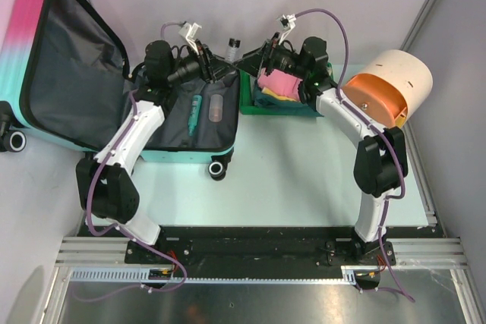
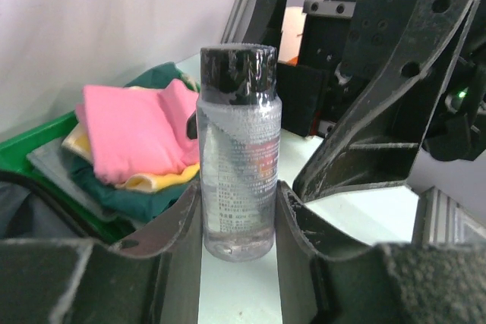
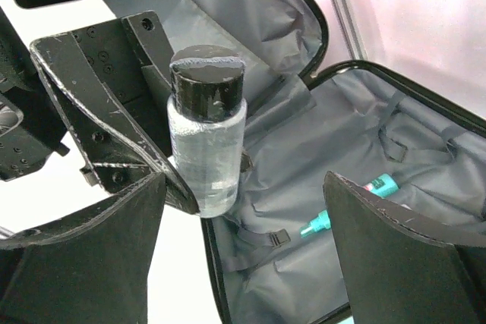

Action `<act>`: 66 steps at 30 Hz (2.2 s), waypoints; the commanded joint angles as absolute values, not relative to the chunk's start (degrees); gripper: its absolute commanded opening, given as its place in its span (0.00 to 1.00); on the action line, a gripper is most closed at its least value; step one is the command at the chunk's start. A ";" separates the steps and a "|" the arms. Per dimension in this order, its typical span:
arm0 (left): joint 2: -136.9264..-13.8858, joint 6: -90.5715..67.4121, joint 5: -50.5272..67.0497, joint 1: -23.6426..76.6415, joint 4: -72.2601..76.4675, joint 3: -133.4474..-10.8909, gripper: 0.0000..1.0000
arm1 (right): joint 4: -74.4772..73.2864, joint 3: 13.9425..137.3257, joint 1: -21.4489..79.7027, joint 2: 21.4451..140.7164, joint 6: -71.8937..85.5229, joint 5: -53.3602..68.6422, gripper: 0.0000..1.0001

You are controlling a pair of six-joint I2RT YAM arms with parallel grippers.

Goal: Open, take out, and arrange the luggage

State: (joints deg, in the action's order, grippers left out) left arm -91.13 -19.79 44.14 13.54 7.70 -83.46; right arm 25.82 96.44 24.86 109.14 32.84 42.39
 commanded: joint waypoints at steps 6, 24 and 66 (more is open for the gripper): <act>-90.62 -23.64 45.97 17.49 14.15 -82.88 0.01 | 31.29 98.79 25.49 106.79 35.86 42.37 0.84; -91.14 -24.70 45.62 19.25 15.82 -82.79 0.06 | 27.87 100.20 24.70 106.17 37.62 36.57 0.49; -90.44 -12.48 40.96 17.14 2.81 -80.69 0.88 | -40.70 99.85 -4.66 90.26 -36.56 7.12 0.00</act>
